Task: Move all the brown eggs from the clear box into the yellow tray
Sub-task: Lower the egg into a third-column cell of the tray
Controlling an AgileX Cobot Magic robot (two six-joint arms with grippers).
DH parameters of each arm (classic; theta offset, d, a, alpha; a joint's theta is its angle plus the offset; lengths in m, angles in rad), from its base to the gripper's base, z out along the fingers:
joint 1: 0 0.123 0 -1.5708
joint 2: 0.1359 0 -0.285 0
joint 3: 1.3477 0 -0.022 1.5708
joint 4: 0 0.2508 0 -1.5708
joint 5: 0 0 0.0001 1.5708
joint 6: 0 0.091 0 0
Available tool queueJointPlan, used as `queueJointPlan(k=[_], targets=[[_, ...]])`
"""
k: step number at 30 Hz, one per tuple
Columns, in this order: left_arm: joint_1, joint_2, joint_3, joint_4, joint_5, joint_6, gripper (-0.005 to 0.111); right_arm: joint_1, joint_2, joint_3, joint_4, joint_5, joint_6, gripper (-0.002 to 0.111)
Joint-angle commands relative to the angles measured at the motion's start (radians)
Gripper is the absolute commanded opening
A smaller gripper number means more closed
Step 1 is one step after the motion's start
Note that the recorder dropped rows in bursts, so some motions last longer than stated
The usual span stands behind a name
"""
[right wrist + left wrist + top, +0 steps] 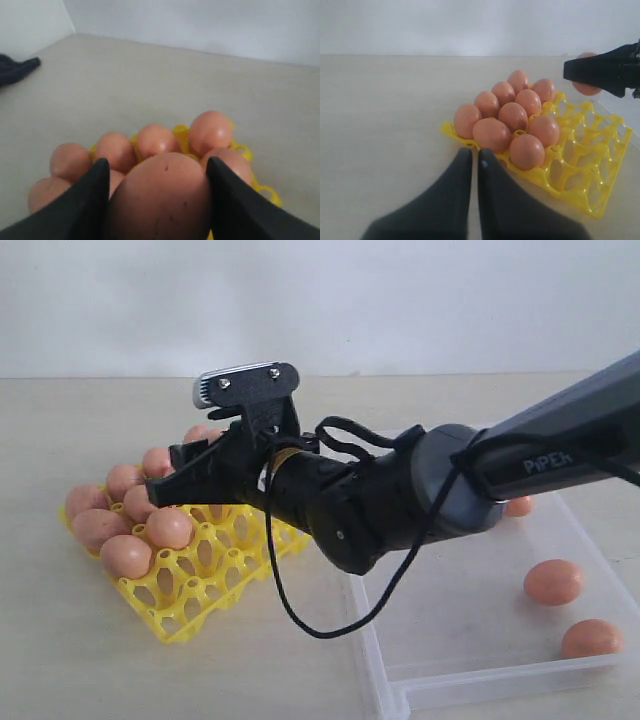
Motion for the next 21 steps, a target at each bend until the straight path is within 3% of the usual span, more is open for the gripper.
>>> queueJointPlan(k=[1,6,21], targets=[[-0.005,-0.003,0.003,-0.003,-0.003,-0.001,0.004,-0.002,0.014,-0.078,-0.145,0.076,0.134,0.0],[-0.005,-0.003,0.003,-0.003,-0.003,-0.001,0.004,-0.002,0.126,-0.148,-0.141,0.137,0.134,0.0],[-0.005,-0.003,0.003,-0.003,-0.003,-0.001,0.004,-0.039,0.17,-0.148,-0.134,0.13,0.041,0.001]])
